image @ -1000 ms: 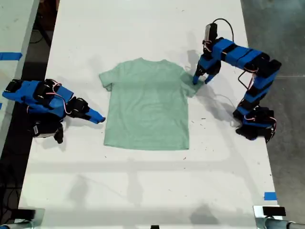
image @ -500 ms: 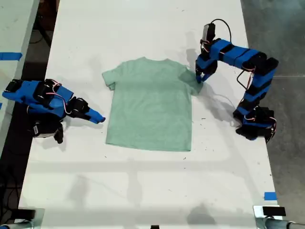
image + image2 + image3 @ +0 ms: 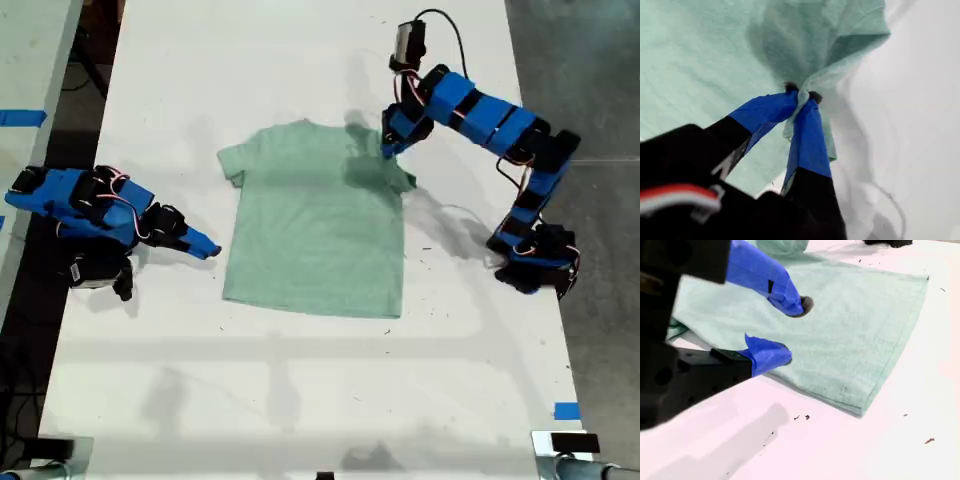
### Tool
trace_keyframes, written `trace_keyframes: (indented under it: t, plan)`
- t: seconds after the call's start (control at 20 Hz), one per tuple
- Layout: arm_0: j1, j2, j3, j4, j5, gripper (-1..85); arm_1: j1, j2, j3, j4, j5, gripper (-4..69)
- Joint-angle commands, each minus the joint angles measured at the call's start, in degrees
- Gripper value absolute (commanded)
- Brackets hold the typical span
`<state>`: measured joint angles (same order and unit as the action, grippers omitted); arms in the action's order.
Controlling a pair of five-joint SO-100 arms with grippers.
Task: Fold t shirt
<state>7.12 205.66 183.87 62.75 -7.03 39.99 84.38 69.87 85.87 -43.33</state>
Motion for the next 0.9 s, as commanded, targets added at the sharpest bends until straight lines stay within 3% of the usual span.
trace_keyframes:
  t: [0.0,0.25,0.5,0.55,0.6,0.7,0.85]
  plan:
    - [0.5,0.4,0.4,-0.8,0.3,12.4,-7.2,3.9,-3.7,-6.2,1.9,-0.5]
    - [0.5,0.4,0.4,-0.8,0.3,12.4,-15.6,-2.8,-3.5,-17.4,3.3,-0.5]
    - [0.5,0.4,0.4,-0.8,0.3,12.4,-18.9,-14.0,-6.2,-21.7,4.0,0.0]
    - [0.5,0.4,0.4,-0.8,0.3,12.4,-19.2,-15.1,-6.4,-22.4,4.0,5.2]
    - [0.5,0.4,0.4,-0.8,0.3,12.4,-19.5,-15.7,-6.5,-22.8,4.0,17.1]
    - [0.5,0.4,0.4,-0.8,0.3,12.4,-19.6,-15.1,-7.1,-21.1,3.8,27.6]
    - [0.5,0.4,0.4,-0.8,0.3,12.4,-19.7,-9.8,-7.8,-16.5,3.8,26.6]
